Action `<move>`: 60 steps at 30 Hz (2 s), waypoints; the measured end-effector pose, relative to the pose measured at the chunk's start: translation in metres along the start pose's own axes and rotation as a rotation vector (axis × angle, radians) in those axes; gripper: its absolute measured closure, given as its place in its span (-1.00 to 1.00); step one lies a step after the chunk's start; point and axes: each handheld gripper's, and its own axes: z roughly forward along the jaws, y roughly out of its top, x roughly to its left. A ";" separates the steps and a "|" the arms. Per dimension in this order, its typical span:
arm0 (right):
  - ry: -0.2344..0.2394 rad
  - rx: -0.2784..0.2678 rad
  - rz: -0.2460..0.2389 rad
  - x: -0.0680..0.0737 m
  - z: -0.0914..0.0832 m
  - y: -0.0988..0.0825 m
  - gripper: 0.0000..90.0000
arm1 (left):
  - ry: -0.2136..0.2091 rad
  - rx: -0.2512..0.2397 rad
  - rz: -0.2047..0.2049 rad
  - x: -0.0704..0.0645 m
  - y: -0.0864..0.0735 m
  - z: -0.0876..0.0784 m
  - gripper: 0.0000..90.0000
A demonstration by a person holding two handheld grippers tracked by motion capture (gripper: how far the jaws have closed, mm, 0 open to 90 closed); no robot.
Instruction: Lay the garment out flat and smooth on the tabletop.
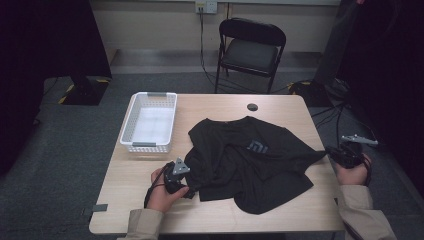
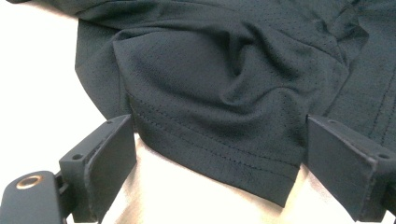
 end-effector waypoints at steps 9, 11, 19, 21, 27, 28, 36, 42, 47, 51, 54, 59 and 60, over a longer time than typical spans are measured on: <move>0.161 -0.039 -0.062 0.037 -0.020 -0.024 0.53 | 0.000 0.000 -0.001 0.000 0.000 0.000 -0.76; 0.178 -0.025 -0.088 0.049 -0.020 -0.032 0.53 | 0.000 0.000 -0.001 0.000 0.000 0.000 -0.76; 0.231 0.019 -0.235 0.090 -0.023 -0.049 0.48 | 0.000 0.000 0.001 0.000 0.000 0.000 -0.76; 0.245 0.047 -0.246 0.091 -0.021 -0.049 0.77 | 0.000 0.000 0.002 0.000 0.000 0.000 -0.76; 0.275 0.081 -0.238 0.085 -0.030 -0.059 1.00 | 0.000 0.000 0.001 0.000 0.000 0.000 -0.76; 0.264 0.091 -0.242 0.083 -0.034 -0.060 1.00 | -0.001 0.000 0.001 0.000 0.000 0.000 -0.76; 0.311 0.023 -0.196 0.075 -0.039 -0.063 0.49 | -0.001 0.000 0.004 0.000 0.000 0.000 -0.76; 0.255 0.027 -0.248 0.092 -0.015 -0.056 0.55 | -0.002 0.000 0.002 0.000 0.000 0.000 -0.76; 0.275 0.042 -0.246 0.091 -0.022 -0.059 0.93 | -0.006 0.001 0.005 0.000 -0.001 -0.001 -0.76; 0.298 0.051 -0.232 0.085 -0.035 -0.069 0.91 | -0.006 0.001 0.004 0.000 -0.001 -0.001 -0.76; 0.273 0.051 -0.224 0.081 -0.044 -0.077 0.61 | -0.007 0.000 0.002 0.000 -0.001 -0.001 -0.76; 0.260 -0.006 -0.176 0.076 -0.051 -0.073 -0.03 | -0.007 0.001 0.002 0.000 -0.001 -0.001 -0.76; 0.261 -0.015 -0.177 0.078 -0.051 -0.071 -0.12 | -0.007 0.000 0.002 0.000 -0.001 -0.001 -0.76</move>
